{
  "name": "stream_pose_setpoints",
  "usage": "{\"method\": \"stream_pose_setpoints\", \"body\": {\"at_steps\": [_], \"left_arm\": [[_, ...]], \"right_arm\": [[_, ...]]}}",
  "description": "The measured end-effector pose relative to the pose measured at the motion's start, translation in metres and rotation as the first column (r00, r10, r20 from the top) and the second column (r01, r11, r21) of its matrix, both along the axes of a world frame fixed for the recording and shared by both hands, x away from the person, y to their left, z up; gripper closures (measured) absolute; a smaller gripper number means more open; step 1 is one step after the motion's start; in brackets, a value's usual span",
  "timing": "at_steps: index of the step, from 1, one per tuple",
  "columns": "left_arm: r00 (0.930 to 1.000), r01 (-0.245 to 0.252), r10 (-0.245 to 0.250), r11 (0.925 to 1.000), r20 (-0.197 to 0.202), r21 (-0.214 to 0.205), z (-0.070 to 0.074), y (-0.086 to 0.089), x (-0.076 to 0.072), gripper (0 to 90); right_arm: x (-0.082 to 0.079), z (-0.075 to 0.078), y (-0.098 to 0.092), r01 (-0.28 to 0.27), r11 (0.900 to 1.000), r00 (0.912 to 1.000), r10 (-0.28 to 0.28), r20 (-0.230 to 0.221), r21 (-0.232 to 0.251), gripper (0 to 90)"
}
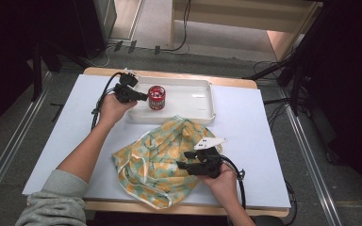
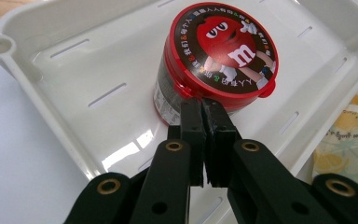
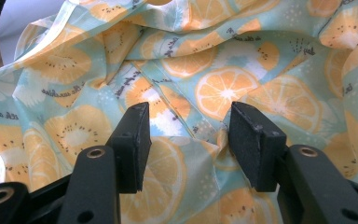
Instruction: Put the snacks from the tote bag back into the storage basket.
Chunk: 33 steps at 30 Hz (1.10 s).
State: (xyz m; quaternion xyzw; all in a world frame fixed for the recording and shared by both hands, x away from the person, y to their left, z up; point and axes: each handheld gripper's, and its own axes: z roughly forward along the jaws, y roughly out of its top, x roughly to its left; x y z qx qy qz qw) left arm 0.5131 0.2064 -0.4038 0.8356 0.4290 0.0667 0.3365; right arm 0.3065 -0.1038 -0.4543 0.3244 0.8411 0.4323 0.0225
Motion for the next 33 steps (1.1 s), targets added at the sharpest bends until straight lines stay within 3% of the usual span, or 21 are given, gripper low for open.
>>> {"method": "stream_pose_setpoints", "body": {"at_steps": [15, 20, 24, 26, 33], "left_arm": [[0.9997, 0.002, -0.002, 0.9995, -0.026, -0.030, 0.001, 0.007, -0.010, 84.3], [0.9997, 0.010, -0.011, 0.9985, -0.023, -0.054, 0.005, 0.008, -0.016, 78.6], [0.9980, 0.020, -0.025, 0.9973, -0.059, -0.071, 0.008, 0.007, -0.024, 68.6], [0.9982, 0.023, -0.027, 0.9971, -0.054, -0.072, 0.009, 0.007, -0.026, 66.9], [0.9931, 0.083, -0.088, 0.9945, -0.077, -0.064, 0.015, 0.002, -0.039, 54.2]], "right_arm": [[-0.001, 0.001, 0.000, -0.002, 1.0000, 1.0000, 0.002, 0.006, 0.004, 50.1], [0.000, 0.001, 0.000, -0.004, 1.0000, 1.0000, 0.004, 0.008, 0.004, 50.0], [-0.001, 0.002, 0.000, -0.004, 0.9999, 1.0000, 0.004, 0.008, 0.011, 49.8], [-0.001, 0.003, 0.000, -0.007, 0.9999, 1.0000, 0.006, 0.008, 0.014, 49.7], [-0.002, 0.004, -0.001, -0.005, 0.9998, 0.9999, 0.005, 0.010, 0.020, 49.3]]}}
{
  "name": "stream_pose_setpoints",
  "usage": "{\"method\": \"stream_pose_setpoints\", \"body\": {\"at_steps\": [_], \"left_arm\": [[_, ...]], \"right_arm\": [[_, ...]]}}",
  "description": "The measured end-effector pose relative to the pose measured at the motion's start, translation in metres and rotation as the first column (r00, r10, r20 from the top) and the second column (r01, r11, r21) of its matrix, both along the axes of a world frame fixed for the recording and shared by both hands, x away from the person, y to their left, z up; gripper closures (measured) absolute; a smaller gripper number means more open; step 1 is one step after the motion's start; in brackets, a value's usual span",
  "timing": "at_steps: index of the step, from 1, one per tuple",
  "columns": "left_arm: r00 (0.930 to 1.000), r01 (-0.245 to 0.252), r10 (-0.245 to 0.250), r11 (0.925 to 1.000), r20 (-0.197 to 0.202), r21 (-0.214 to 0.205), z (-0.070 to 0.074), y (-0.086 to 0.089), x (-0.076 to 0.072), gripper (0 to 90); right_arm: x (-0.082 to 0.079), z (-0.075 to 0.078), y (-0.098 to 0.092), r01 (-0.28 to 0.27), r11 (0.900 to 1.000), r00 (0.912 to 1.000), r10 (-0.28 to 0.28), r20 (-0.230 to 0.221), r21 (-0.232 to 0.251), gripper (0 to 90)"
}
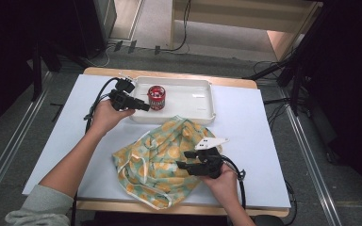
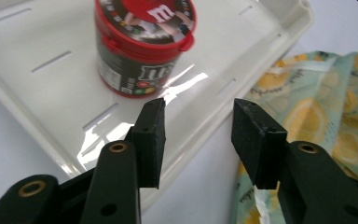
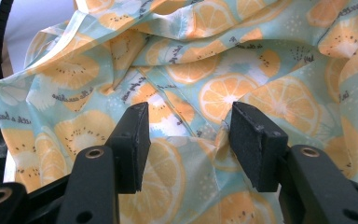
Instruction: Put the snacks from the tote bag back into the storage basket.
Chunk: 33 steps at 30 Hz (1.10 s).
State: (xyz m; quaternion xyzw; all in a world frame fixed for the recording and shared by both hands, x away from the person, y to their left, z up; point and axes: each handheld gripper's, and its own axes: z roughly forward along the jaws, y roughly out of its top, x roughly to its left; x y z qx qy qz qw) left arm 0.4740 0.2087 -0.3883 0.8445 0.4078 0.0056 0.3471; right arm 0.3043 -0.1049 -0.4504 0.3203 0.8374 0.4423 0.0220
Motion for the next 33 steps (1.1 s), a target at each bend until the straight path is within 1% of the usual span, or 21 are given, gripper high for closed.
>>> {"method": "stream_pose_setpoints", "body": {"at_steps": [2, 3, 6, 14, 15, 16, 17, 20, 23, 25, 28, 29, 30, 33], "left_arm": [[0.9998, 0.015, -0.015, 0.9999, 0.008, -0.005, 0.000, 0.000, -0.004, 51.5], [0.9998, 0.021, -0.020, 0.9997, 0.009, -0.014, 0.000, 0.000, -0.006, 50.3], [0.9996, 0.029, -0.028, 0.9994, 0.010, -0.021, -0.002, 0.001, -0.012, 48.2], [0.9983, 0.059, -0.058, 0.9979, 0.010, -0.028, -0.003, -0.001, -0.031, 45.0], [0.9983, 0.059, -0.058, 0.9979, 0.010, -0.028, -0.003, -0.001, -0.031, 44.4], [0.9980, 0.062, -0.061, 0.9978, 0.013, -0.026, -0.003, 0.000, -0.037, 44.3], [0.9979, 0.063, -0.063, 0.9975, 0.015, -0.030, -0.003, 0.000, -0.040, 44.1], [0.9970, 0.072, -0.071, 0.9971, 0.029, -0.026, -0.001, 0.002, -0.050, 43.3], [0.9961, 0.081, -0.079, 0.9957, 0.040, -0.044, -0.001, 0.005, -0.060, 43.2], [0.9958, 0.084, -0.082, 0.9955, 0.041, -0.045, -0.002, 0.005, -0.066, 42.6], [0.9955, 0.087, -0.086, 0.9951, 0.041, -0.046, -0.006, 0.007, -0.077, 41.2], [0.9955, 0.087, -0.086, 0.9951, 0.041, -0.046, -0.006, 0.007, -0.077, 41.1], [0.9950, 0.091, -0.089, 0.9948, 0.045, -0.046, -0.009, 0.009, -0.084, 41.1], [0.9935, 0.102, -0.100, 0.9943, 0.053, -0.030, -0.013, 0.013, -0.093, 41.2]], "right_arm": [[0.000, 0.000, 0.000, 0.002, 1.0000, 1.0000, -0.002, 0.002, 0.000, 49.1], [0.000, 0.000, -0.001, 0.004, 1.0000, 1.0000, -0.004, 0.004, 0.000, 49.1], [0.001, 0.001, -0.001, 0.007, 1.0000, 1.0000, -0.007, 0.000, -0.001, 48.9], [0.000, 0.001, -0.003, 0.011, 0.9999, 0.9999, -0.011, 0.000, 0.001, 48.8], [0.000, 0.002, -0.003, 0.012, 0.9999, 0.9999, -0.012, 0.000, 0.004, 48.7], [0.000, 0.002, -0.004, 0.012, 0.9999, 0.9999, -0.012, 0.001, 0.004, 48.7], [0.000, 0.002, -0.004, 0.014, 0.9999, 0.9999, -0.014, 0.000, 0.005, 48.7], [0.000, 0.002, -0.005, 0.016, 0.9999, 0.9999, -0.016, 0.001, 0.004, 48.6], [0.000, 0.002, -0.007, 0.020, 0.9998, 0.9998, -0.020, -0.001, 0.004, 48.5], [0.000, 0.003, -0.008, 0.022, 0.9998, 0.9997, -0.022, -0.005, 0.003, 48.5], [0.000, 0.003, -0.009, 0.027, 0.9996, 0.9996, -0.027, -0.003, 0.006, 48.3], [0.000, 0.003, -0.010, 0.026, 0.9996, 0.9997, -0.026, -0.003, 0.006, 48.3], [0.000, 0.003, -0.010, 0.026, 0.9996, 0.9997, -0.026, -0.004, 0.006, 48.2], [0.000, 0.003, -0.011, 0.026, 0.9996, 0.9996, -0.026, -0.004, 0.003, 48.0]]}}
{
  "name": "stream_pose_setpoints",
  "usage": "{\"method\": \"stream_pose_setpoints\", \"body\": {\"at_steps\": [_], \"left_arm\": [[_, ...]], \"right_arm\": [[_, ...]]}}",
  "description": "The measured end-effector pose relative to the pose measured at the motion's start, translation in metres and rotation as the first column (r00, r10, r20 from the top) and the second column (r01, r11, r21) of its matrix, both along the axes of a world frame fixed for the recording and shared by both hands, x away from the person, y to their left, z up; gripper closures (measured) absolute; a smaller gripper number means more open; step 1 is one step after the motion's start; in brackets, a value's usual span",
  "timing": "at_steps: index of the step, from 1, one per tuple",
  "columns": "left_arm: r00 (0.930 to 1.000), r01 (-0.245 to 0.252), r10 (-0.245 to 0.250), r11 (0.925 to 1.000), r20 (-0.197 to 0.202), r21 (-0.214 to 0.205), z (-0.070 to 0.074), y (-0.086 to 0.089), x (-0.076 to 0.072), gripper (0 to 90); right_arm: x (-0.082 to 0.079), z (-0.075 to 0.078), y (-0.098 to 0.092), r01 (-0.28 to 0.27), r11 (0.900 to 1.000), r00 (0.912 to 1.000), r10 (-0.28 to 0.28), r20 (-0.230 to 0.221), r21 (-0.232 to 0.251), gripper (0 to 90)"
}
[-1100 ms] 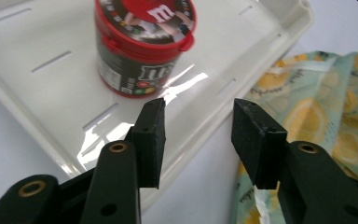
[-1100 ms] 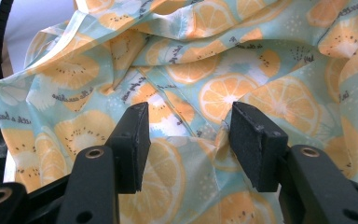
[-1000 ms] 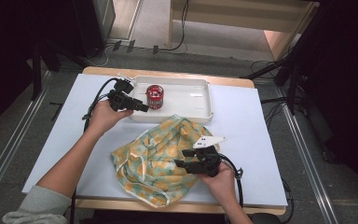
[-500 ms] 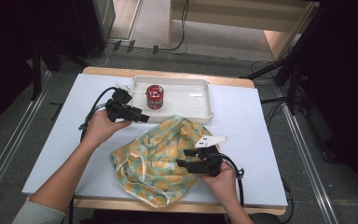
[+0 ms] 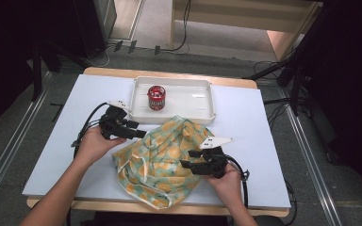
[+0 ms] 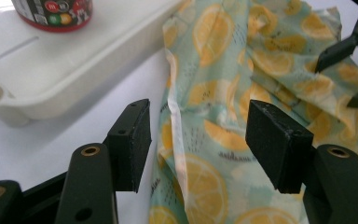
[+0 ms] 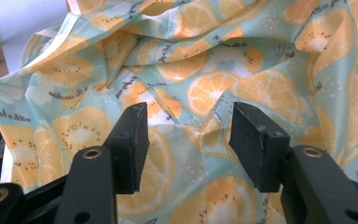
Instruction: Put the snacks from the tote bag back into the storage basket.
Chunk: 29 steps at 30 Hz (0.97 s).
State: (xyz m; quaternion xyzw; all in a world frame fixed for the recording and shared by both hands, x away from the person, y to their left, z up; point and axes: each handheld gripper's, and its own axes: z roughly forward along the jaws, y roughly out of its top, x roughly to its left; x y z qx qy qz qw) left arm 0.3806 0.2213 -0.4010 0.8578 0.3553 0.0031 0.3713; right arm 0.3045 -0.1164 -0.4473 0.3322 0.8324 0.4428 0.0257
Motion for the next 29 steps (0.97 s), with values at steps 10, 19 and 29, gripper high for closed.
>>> {"method": "stream_pose_setpoints", "body": {"at_steps": [10, 19, 29], "left_arm": [[0.9997, 0.002, -0.002, 0.9996, 0.022, -0.028, -0.009, 0.014, -0.019, 39.6], [0.9999, -0.016, 0.016, 0.9997, -0.001, -0.020, -0.019, 0.025, -0.019, 38.9], [0.9996, -0.026, 0.026, 0.9994, -0.008, -0.025, -0.019, 0.028, -0.018, 37.7]], "right_arm": [[0.001, 0.001, -0.003, 0.007, 1.0000, 1.0000, -0.007, 0.002, 0.005, 47.3], [0.001, 0.000, -0.004, 0.010, 0.9999, 0.9999, -0.010, -0.004, 0.006, 47.1], [0.003, 0.001, -0.007, 0.011, 0.9999, 0.9999, -0.011, 0.002, 0.011, 45.8]]}}
